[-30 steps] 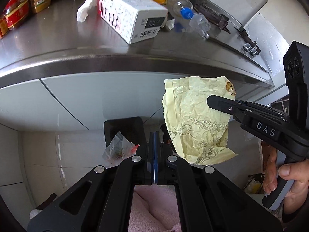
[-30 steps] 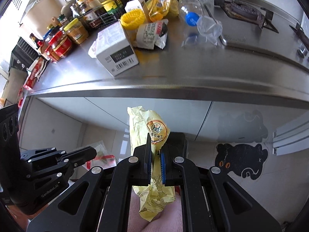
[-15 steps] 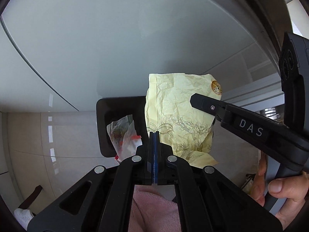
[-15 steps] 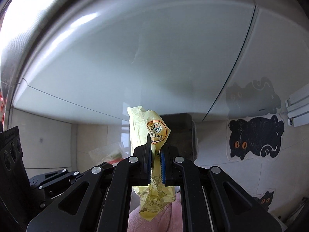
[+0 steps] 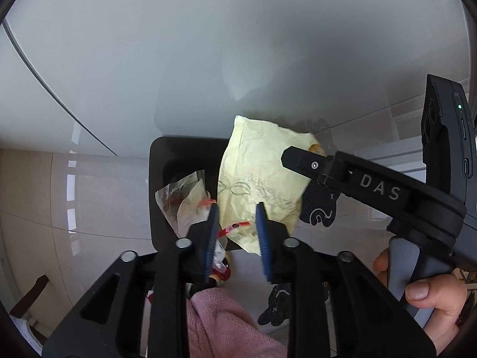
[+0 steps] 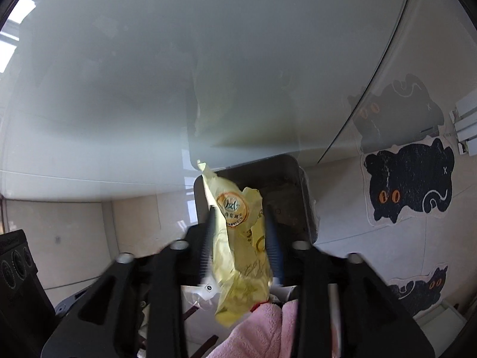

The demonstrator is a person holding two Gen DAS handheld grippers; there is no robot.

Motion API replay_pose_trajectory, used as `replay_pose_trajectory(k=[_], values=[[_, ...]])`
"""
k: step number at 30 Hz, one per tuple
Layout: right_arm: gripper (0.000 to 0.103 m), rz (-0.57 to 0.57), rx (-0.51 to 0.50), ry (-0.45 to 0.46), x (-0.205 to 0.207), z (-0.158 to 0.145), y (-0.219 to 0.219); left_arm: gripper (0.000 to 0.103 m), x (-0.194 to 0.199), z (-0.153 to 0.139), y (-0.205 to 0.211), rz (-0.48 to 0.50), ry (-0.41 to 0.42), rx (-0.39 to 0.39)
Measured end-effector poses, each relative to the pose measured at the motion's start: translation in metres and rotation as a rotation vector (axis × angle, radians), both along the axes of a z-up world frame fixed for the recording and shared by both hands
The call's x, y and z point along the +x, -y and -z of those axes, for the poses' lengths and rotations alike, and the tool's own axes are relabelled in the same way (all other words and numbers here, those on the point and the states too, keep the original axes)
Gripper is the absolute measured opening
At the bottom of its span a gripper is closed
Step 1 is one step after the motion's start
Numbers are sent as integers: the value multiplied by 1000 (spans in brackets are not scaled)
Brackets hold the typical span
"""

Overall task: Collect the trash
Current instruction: 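Carry both held wrappers down over the floor bin and open both tools, then grasp the white medicine box with the left tool while the right tool grasps the clear plastic bag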

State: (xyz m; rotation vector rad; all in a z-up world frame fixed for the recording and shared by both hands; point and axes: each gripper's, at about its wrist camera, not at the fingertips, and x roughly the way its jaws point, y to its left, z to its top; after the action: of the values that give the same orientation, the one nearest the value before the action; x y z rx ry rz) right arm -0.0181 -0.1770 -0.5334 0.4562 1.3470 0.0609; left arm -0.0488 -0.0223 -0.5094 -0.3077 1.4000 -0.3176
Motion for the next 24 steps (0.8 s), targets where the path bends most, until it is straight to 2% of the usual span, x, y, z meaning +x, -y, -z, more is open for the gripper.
replay_pose_trajectory(k=[2,4,5,7,10,13,19,24], values=[[68,6,-7,8,1,-4,0,30,-3,-3,2,4,-2,9],[68,18,-3,5,1,-10,2,44,-5,-7,4,7,-4,19],[74,23,4,2,1,-13,3,48,-7,-12,5,10,-1,23],[86,33,9,9,-1,-24,5,67,-9,-21,5,14,14,32],[98,24,-3,36,-4,-50,4,84,-13,-46,5,7,40,35],[100,-1,-28,70,-9,-80,2,92,-17,-75,2,-4,68,43],[100,-16,-50,140,-27,-149,11,95,-26,-141,-10,-17,133,52],[100,-3,-57,236,-42,-216,28,95,-34,-199,-25,-46,253,50]])
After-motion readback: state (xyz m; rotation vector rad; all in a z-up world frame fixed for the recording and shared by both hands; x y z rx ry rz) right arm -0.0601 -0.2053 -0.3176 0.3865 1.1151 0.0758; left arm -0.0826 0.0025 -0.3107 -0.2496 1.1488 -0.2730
